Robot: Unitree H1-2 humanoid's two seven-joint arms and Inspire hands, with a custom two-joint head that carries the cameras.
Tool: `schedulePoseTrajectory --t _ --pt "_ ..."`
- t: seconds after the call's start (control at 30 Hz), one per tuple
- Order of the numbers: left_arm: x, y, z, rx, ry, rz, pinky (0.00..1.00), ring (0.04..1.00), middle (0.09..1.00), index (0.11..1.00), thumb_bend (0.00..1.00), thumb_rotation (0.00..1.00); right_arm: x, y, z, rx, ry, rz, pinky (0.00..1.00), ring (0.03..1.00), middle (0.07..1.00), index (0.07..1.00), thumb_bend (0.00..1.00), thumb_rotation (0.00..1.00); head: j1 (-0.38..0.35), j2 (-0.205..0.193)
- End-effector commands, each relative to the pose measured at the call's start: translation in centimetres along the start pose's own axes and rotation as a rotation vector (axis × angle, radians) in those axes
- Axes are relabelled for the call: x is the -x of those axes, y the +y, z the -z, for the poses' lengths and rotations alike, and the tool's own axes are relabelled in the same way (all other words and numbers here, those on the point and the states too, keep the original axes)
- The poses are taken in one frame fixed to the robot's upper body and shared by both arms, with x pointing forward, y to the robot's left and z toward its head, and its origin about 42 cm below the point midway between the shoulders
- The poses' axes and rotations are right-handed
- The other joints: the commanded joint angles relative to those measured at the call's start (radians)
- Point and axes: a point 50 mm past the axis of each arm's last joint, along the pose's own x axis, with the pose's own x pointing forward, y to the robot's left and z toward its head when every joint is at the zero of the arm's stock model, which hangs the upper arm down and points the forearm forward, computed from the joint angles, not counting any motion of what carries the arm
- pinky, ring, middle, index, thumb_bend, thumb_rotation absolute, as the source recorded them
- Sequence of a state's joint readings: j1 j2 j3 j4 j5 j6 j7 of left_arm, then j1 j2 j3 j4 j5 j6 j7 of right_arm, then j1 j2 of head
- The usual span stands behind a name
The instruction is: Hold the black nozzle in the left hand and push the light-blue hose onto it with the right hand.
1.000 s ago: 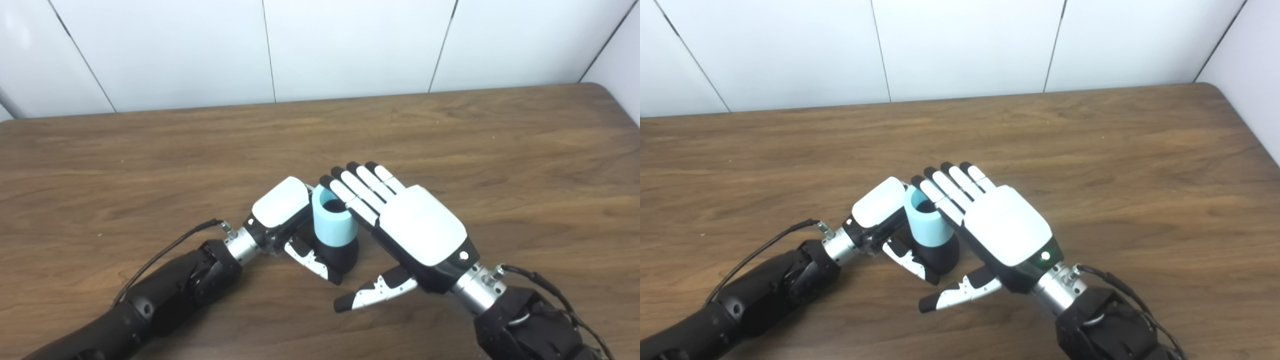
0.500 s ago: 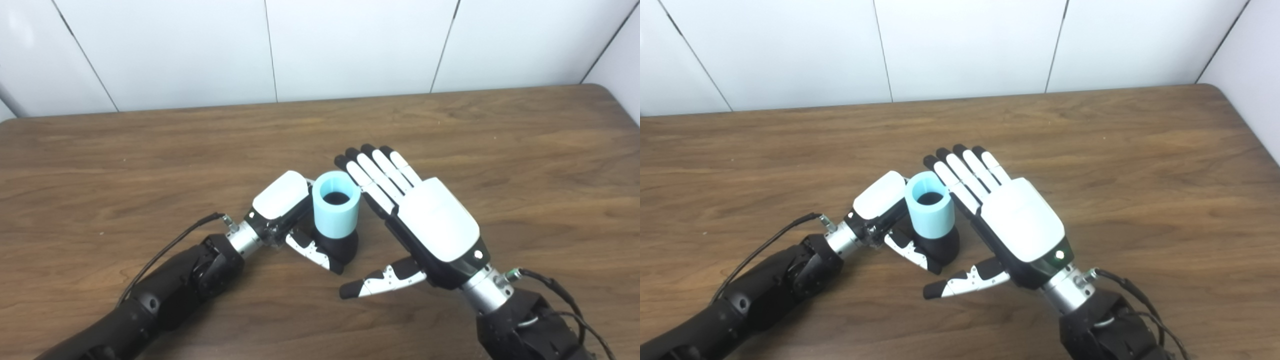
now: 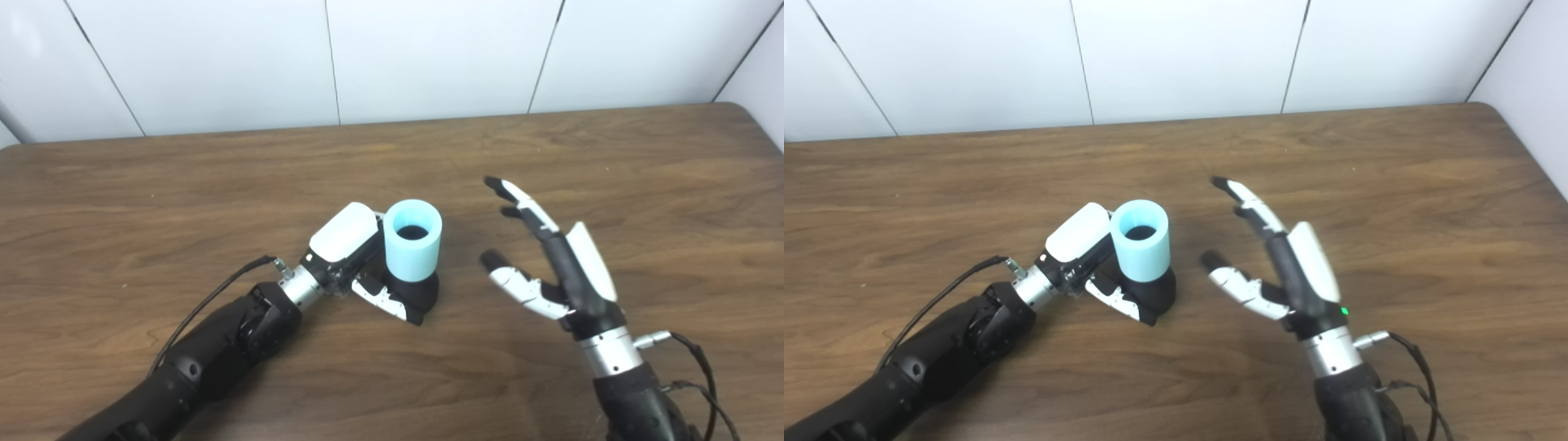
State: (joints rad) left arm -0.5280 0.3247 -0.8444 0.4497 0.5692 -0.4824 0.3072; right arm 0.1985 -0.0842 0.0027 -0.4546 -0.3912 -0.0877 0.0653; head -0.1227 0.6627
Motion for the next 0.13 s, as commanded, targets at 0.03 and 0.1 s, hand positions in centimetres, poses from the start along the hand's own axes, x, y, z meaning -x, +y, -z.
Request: schedulePoseTrajectory --t 0.03,0.1 --pt "7.90 -10.75 -1.17 0.131 0.195 0.165 0.42 0.507 0.483 0.495 0.52 0.00 0.19 0.61 -0.84 -0.122 0.018 0.102 0.76 0.876 0.887 0.848 0.27 0.48 -0.001 0.000" --pt "7.97 -10.79 -1.11 0.120 0.199 0.158 0.41 0.503 0.479 0.499 0.52 0.00 0.17 0.64 -0.70 -0.119 0.025 0.103 0.78 0.878 0.887 0.844 0.29 0.49 0.003 0.000"
